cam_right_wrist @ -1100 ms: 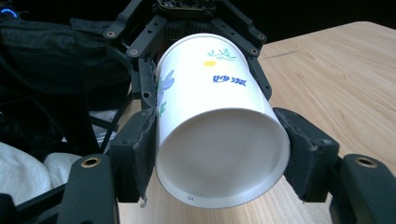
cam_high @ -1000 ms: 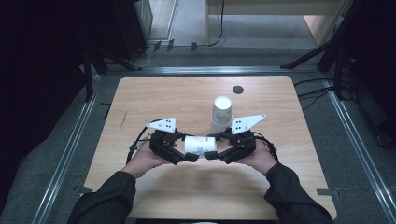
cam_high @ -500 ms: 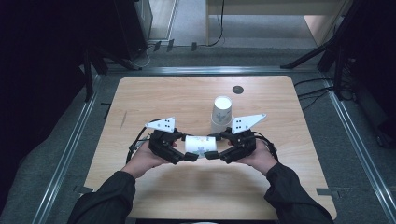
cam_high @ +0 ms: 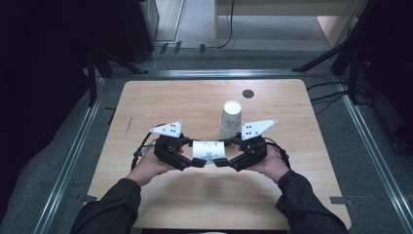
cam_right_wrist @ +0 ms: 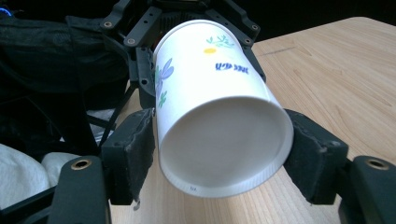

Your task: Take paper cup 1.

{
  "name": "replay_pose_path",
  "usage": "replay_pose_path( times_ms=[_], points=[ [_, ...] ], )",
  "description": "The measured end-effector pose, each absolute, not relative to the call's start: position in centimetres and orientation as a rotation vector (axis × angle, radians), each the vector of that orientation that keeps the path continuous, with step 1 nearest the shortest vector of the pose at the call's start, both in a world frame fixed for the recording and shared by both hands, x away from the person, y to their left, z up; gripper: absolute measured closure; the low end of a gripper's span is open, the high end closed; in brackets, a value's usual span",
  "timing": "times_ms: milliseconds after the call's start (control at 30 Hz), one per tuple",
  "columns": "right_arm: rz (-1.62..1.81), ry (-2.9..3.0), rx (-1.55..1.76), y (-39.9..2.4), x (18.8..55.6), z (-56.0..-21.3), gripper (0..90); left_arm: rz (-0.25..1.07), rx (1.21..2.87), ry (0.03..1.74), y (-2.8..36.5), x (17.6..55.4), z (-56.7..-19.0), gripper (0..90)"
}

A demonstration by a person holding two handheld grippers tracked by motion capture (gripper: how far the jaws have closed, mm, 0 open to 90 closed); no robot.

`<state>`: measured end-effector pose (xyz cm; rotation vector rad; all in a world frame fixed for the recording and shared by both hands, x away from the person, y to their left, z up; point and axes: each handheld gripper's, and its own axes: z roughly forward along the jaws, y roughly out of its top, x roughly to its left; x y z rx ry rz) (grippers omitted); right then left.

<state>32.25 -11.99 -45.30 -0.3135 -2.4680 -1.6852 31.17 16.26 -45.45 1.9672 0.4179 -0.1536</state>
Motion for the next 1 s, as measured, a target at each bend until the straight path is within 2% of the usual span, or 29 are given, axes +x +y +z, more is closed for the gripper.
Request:
replay_pose_path(
  times_ms=[400,1000],
  points=[
    [-1.653,-2.517,-0.345,-12.7,32.2,-45.3,27.3,-0.134,2.055,0.421,16.7,31.7,-43.9,23.1],
    [-1.610,-2.582,-0.372,-12.5,32.3,-46.0,27.2,-0.074,2.452,0.355,15.3,33.4,-39.6,23.1]
  ],
)
